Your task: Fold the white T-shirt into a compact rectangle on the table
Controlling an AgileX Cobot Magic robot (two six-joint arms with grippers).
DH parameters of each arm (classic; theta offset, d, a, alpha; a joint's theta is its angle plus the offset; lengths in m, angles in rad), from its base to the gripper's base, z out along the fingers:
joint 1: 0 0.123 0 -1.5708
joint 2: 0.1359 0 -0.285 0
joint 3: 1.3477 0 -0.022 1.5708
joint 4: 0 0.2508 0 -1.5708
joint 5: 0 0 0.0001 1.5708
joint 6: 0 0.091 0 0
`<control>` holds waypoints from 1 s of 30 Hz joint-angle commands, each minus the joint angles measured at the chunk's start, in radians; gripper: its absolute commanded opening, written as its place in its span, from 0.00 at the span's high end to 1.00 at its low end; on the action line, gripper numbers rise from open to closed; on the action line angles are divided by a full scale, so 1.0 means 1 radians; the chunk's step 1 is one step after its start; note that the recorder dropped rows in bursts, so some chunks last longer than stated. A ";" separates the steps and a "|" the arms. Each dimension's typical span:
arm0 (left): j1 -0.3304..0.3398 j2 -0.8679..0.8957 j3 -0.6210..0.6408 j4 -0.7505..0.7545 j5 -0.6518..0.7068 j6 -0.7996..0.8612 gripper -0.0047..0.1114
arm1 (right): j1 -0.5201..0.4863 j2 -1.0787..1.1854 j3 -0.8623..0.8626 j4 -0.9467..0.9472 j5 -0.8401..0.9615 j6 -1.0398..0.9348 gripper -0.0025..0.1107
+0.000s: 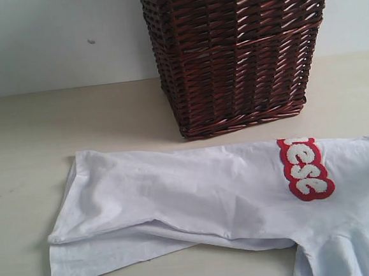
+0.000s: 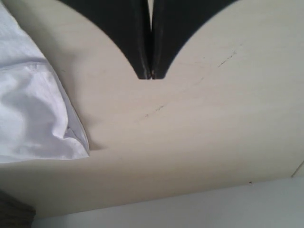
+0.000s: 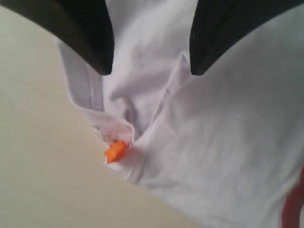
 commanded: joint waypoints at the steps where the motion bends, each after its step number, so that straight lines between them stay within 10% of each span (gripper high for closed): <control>1: 0.001 -0.005 -0.001 -0.008 -0.003 -0.001 0.96 | 0.000 0.082 -0.010 0.116 0.109 0.024 0.54; 8: 0.001 -0.005 -0.001 -0.008 -0.003 -0.001 0.96 | 0.000 0.187 -0.010 0.178 0.143 0.015 0.55; 18: 0.001 -0.005 -0.001 -0.008 -0.003 -0.001 0.96 | 0.000 0.186 -0.032 0.434 0.361 -0.110 0.95; 30: 0.001 -0.005 -0.001 -0.008 -0.003 -0.001 0.96 | 0.000 0.186 -0.043 0.449 0.312 -0.110 0.39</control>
